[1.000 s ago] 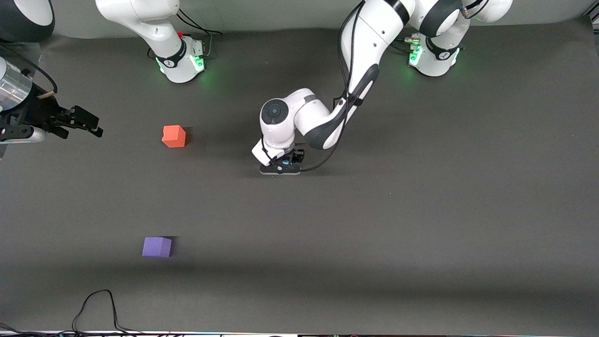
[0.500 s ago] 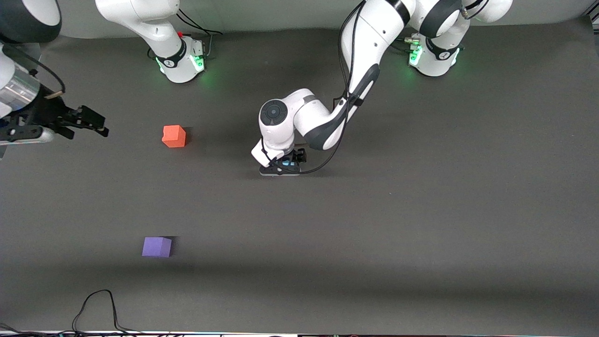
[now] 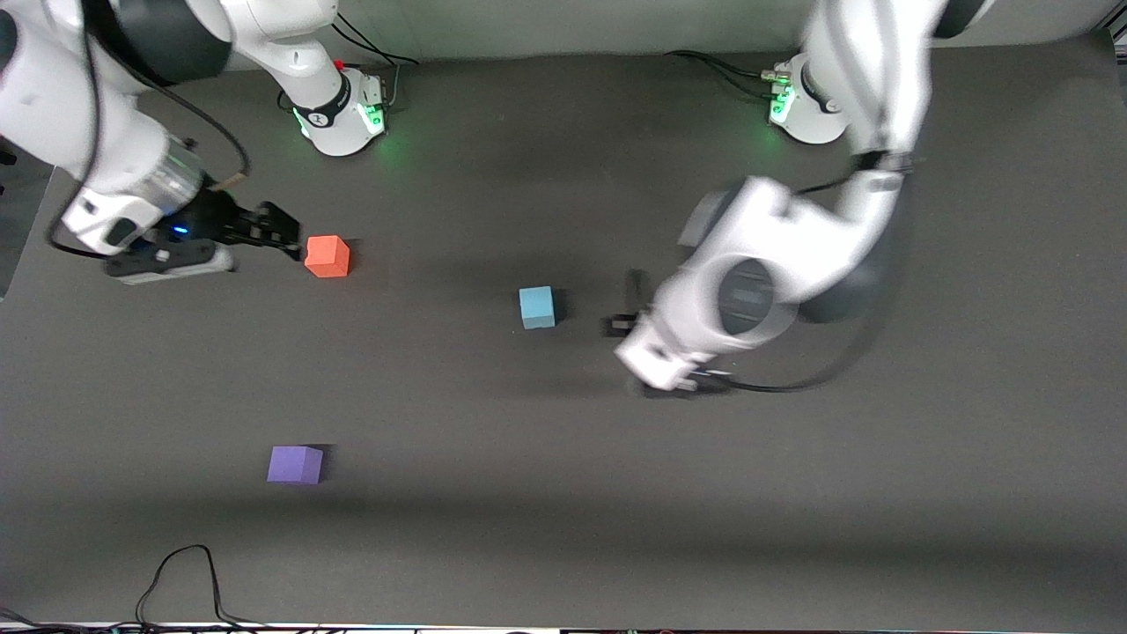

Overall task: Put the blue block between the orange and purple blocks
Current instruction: 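Release the blue cube while the right gripper grasps it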

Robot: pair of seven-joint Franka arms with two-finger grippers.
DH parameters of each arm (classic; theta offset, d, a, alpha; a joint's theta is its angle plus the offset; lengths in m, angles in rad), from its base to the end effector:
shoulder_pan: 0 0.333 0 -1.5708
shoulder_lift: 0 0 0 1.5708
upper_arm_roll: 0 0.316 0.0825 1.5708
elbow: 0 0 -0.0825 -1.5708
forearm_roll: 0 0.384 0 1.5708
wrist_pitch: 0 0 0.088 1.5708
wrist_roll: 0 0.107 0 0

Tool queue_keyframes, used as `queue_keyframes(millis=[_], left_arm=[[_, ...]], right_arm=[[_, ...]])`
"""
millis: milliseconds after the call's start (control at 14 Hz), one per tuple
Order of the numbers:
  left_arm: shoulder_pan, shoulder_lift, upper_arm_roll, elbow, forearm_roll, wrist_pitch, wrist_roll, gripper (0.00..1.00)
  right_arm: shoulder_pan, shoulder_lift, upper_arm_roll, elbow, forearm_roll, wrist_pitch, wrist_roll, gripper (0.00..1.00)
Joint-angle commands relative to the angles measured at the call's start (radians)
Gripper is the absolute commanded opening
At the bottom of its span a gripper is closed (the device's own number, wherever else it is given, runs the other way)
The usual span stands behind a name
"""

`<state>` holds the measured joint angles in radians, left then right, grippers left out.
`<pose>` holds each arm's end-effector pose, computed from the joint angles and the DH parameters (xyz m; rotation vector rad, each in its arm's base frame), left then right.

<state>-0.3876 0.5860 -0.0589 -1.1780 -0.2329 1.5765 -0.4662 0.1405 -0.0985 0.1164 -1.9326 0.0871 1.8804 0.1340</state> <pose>0.6283 -0.3165 0.4405 2.9545 0.0735 -0.4220 0.5166 0.1445 0.5323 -3.0579 -0.1499 -0.0473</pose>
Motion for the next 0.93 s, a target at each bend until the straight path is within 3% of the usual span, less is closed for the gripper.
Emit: queue_keyframes(millis=[0, 143, 429, 643, 857], left_arm=[[0.161, -0.107, -0.016, -0.063, -0.020, -0.123, 0.171, 1.00], [0.264, -0.196, -0.012, -0.124, 0.027, -0.156, 0.294, 1.00], [0.361, -0.377, -0.012, -0.273, 0.205, -0.135, 0.405, 1.00], [0.383, -0.460, -0.012, -0.334, 0.247, -0.090, 0.406, 1.00], [0.409, -0.544, -0.012, -0.436, 0.265, -0.011, 0.406, 1.00]], right_arm=[[-0.002, 0.135, 0.162, 0.063, 0.020, 0.090, 0.149, 1.00], [0.001, 0.230, 0.274, 0.066, 0.000, 0.201, 0.244, 1.00], [0.002, 0.477, 0.420, 0.073, -0.208, 0.397, 0.551, 1.00], [0.004, 0.647, 0.494, 0.072, -0.507, 0.479, 0.796, 1.00], [0.004, 0.766, 0.506, 0.072, -0.654, 0.558, 0.929, 1.00]])
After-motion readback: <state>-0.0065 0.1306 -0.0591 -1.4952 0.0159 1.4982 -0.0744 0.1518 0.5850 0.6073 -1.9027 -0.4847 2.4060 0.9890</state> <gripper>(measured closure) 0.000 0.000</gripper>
